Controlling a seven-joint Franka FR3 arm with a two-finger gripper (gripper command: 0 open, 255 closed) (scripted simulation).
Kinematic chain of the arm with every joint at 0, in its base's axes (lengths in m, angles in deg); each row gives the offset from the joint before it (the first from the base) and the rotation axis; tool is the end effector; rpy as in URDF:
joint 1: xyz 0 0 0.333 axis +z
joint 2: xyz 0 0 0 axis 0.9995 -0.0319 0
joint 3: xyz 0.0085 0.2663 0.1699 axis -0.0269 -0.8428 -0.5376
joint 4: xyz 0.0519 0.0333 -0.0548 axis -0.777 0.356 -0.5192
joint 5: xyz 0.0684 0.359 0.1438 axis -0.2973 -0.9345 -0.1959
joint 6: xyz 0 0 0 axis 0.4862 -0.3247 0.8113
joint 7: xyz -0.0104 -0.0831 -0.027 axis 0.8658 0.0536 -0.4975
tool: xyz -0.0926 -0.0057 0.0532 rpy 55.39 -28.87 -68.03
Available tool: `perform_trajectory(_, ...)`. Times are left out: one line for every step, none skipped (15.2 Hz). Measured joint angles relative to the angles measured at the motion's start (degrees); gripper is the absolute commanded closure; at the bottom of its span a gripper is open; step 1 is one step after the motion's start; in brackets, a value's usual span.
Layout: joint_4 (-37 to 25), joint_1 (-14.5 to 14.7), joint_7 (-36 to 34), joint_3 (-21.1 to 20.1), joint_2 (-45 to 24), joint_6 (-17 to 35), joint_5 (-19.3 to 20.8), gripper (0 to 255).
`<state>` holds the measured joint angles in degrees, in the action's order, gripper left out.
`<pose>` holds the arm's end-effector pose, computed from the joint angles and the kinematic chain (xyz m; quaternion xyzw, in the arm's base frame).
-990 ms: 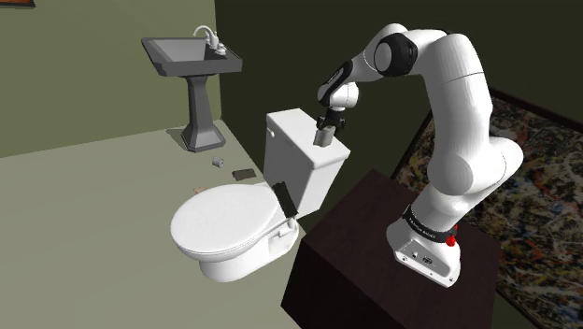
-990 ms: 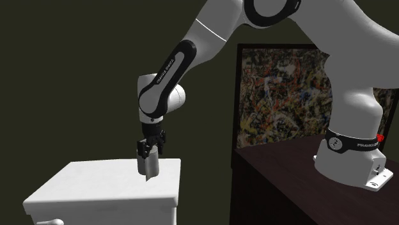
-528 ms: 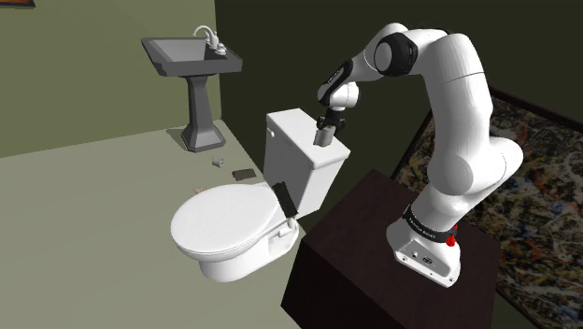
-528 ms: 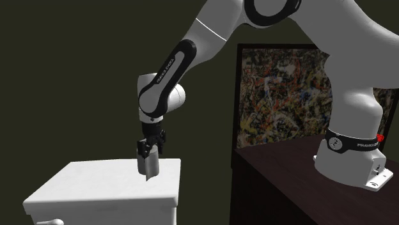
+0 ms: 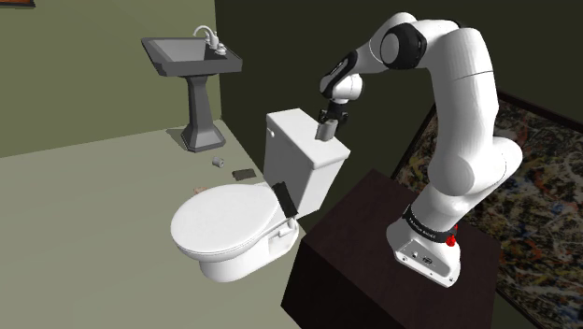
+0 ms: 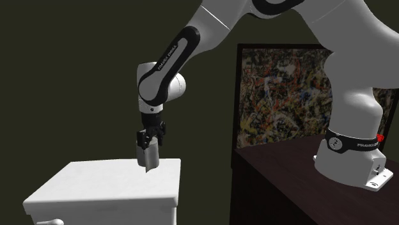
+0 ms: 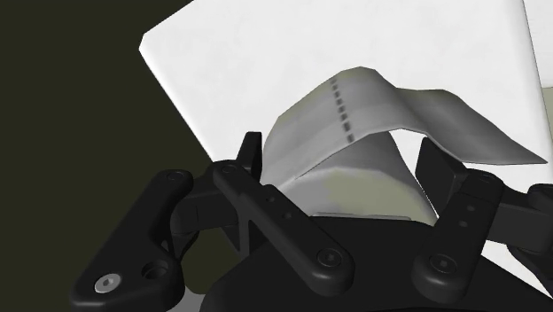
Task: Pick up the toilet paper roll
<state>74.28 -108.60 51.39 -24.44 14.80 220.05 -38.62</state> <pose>0.5562 -0.3614 0.1579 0.9231 -0.3844 0.0102 0.0028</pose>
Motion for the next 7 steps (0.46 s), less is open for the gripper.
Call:
perform_trajectory(0.06,0.09,-0.08,0.16,0.57,-0.52,0.16,255)
perform_trajectory(0.25,0.24,-0.21,0.33,1.22,-0.99,0.32,255)
perform_trajectory(0.15,0.37,-0.37,0.48,1.73,-1.58,0.49,255)
perform_trajectory(0.10,0.41,-0.41,0.63,2.24,-2.14,0.64,255)
perform_trajectory(0.48,0.63,-0.59,0.82,3.02,-2.54,0.83,255)
perform_trajectory(0.55,0.66,-0.59,0.95,3.51,-2.95,0.97,255)
perform_trajectory(0.52,0.69,-0.63,1.03,3.77,-3.25,1.05,255)
